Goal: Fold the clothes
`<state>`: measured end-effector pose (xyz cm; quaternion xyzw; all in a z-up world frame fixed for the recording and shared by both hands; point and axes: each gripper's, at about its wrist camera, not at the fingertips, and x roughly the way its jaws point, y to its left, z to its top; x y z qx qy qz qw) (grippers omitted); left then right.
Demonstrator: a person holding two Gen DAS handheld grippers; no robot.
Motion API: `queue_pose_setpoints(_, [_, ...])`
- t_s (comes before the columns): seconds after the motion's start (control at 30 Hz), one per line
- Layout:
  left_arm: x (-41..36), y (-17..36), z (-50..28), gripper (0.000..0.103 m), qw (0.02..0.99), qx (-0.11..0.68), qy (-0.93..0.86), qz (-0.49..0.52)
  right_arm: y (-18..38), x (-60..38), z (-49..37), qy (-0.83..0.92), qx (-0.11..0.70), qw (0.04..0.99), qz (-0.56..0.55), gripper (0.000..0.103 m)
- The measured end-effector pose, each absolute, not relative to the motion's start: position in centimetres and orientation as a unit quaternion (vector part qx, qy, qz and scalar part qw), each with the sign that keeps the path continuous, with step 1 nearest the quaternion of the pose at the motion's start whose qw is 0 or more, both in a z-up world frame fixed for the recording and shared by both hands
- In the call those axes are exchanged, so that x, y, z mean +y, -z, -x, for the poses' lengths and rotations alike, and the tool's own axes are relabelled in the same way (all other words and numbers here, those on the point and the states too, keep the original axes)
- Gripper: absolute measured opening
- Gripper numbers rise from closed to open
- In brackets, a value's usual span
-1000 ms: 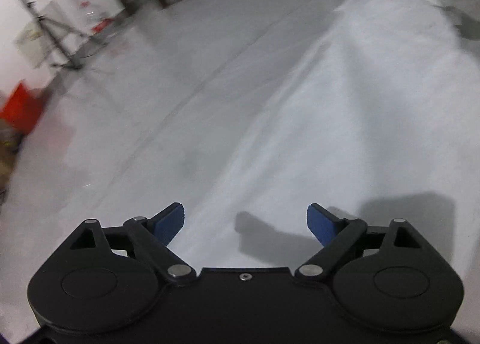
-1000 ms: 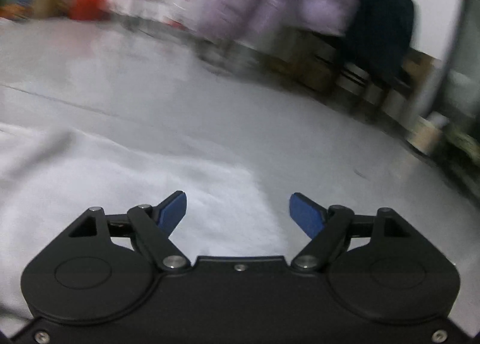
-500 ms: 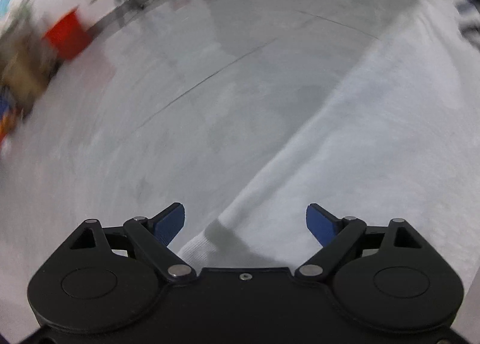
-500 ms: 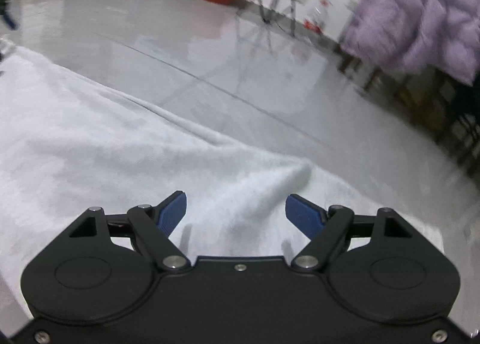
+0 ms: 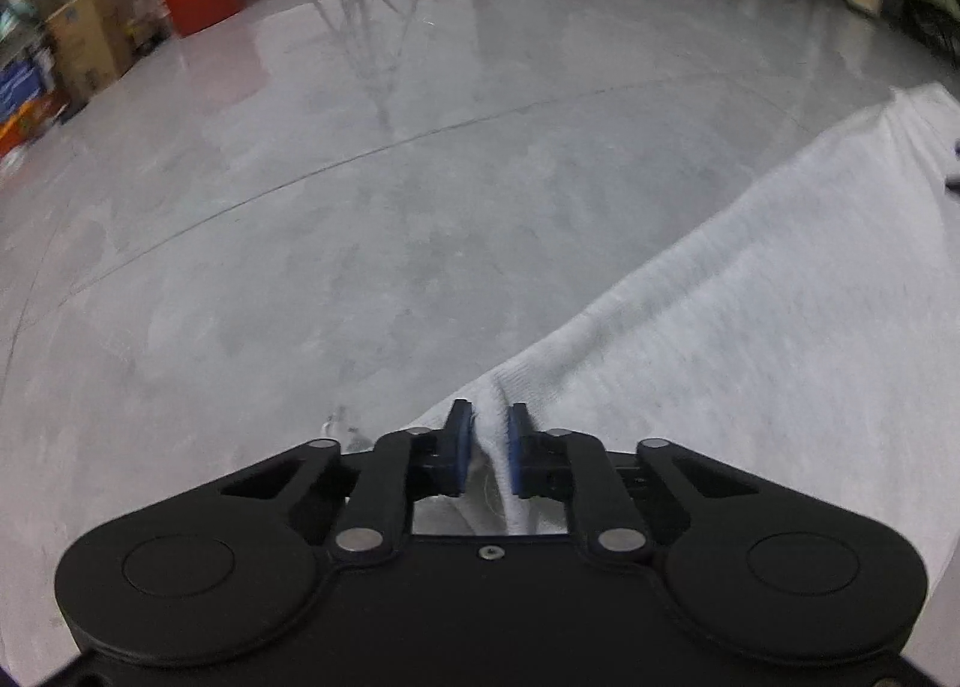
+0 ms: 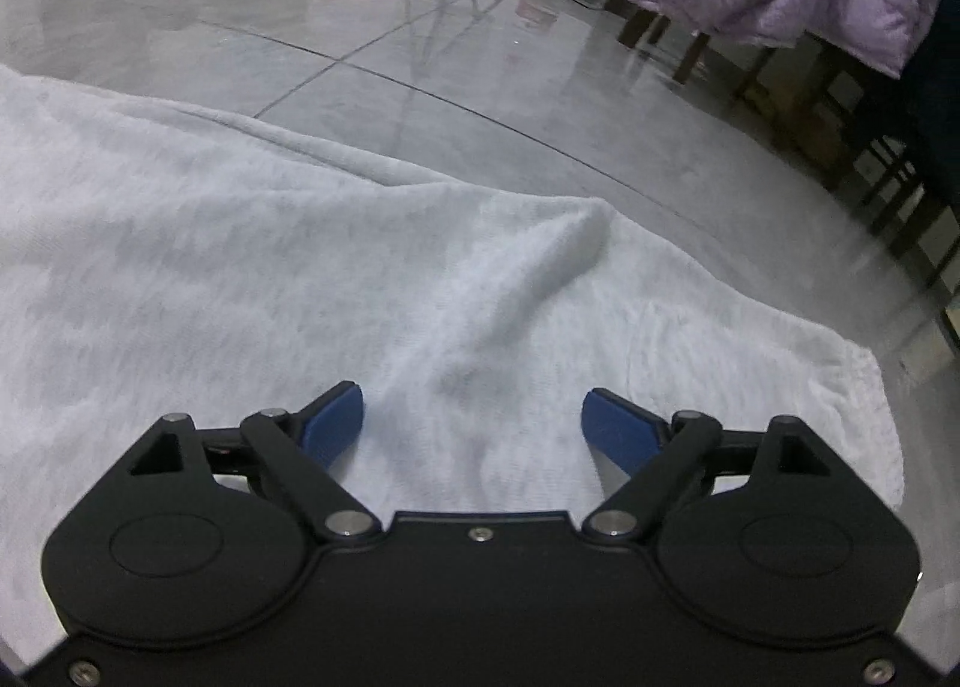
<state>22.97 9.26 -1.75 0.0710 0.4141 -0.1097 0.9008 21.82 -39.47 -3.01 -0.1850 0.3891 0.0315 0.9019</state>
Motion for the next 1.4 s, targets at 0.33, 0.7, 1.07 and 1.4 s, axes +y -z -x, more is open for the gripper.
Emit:
queue_pose_setpoints(0.33, [9.7, -0.6, -20.4, 0.007, 0.921, 0.387, 0.036, -0.017, 3.2, -39.5, -21.7, -0.027, 0.385, 0.903, 0.189, 0.092])
queue_pose_setpoints(0.7, [5.9, -2.4, -20.7, 0.046, 0.888, 0.416, 0.040, -0.189, 2.9, -40.8, -20.6, -0.055, 0.384, 0.903, 0.187, 0.096])
queue_pose_setpoints(1.07, [-18.3, -1.5, -28.5, 0.018, 0.796, 0.368, 0.372, -0.305, 3.3, -41.6, -20.4, -0.077, 0.367, 0.907, 0.190, 0.098])
queue_pose_setpoints(1.4, [-18.7, 1.4, -32.9, 0.036, 0.792, 0.406, 0.343, -0.299, 3.6, -41.4, -19.6, -0.073, 0.354, 0.916, 0.173, 0.098])
